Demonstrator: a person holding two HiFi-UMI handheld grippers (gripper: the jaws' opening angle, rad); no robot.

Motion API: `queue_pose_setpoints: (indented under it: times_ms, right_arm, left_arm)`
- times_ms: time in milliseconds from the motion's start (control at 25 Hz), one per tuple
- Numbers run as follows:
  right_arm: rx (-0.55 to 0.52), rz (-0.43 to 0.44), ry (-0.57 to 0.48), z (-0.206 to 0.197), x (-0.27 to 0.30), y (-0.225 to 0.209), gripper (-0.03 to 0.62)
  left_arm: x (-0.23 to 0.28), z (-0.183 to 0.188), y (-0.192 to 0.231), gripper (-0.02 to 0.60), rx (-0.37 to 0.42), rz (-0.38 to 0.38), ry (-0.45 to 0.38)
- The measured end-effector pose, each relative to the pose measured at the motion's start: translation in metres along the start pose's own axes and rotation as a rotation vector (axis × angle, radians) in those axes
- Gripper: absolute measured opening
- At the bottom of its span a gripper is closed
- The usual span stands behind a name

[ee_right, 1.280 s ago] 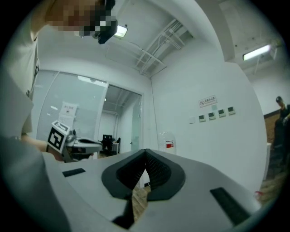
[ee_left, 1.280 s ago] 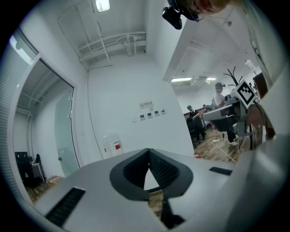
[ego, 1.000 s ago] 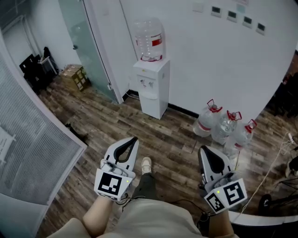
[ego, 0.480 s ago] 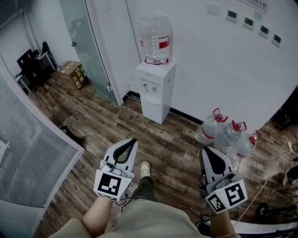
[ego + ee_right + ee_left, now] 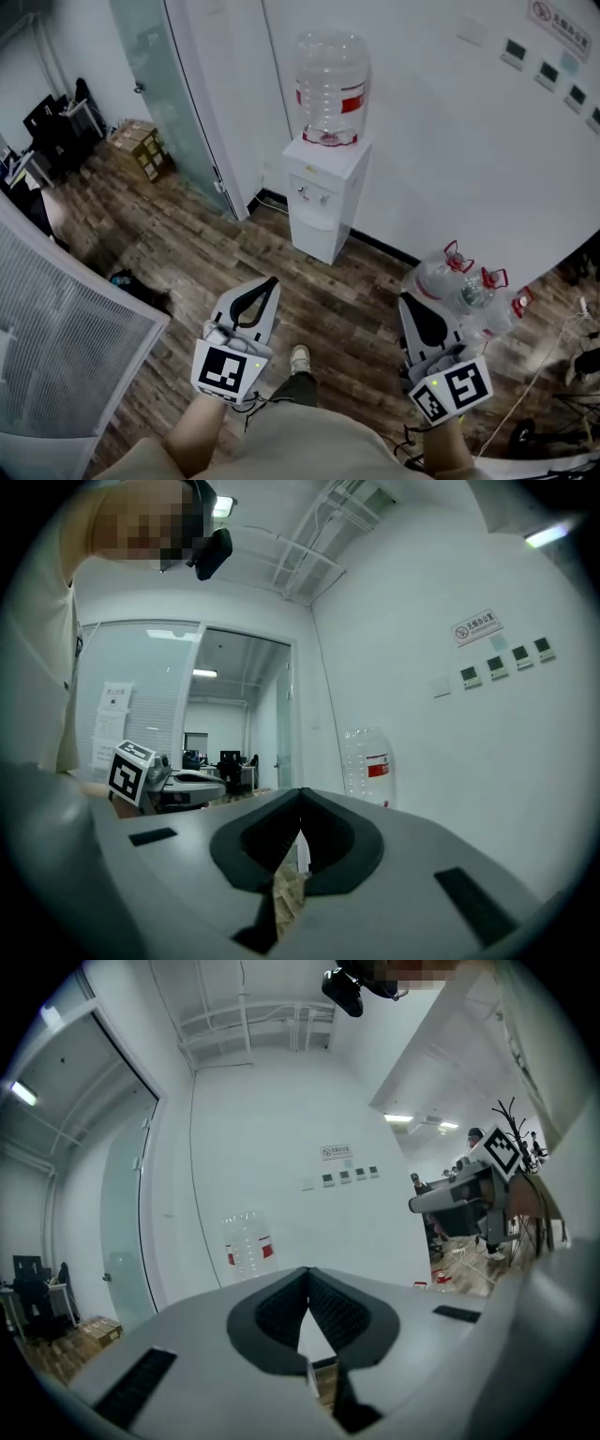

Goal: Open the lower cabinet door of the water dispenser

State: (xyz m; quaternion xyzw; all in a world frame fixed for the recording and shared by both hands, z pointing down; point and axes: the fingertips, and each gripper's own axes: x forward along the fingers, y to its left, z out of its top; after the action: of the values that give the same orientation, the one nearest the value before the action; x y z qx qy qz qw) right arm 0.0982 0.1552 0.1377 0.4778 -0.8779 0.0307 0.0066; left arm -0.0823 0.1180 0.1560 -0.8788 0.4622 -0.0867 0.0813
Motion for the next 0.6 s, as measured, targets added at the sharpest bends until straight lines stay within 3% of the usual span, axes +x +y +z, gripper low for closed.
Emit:
queue_pose_setpoints:
  times_ms: [280,600]
  right_arm:
    - [-0.009,-0.047,0.024,0.017,0.104,-0.029,0.008]
    - [-0.005,-0.108,0.039,0.013,0.155,-0.049,0.008]
  left_arm:
    - [0.07,-0.009,0.084,0.006,-0.015,-0.045,-0.005]
    - [0.105,-0.026,0.128,0.006,-0.025,-0.068,-0.007]
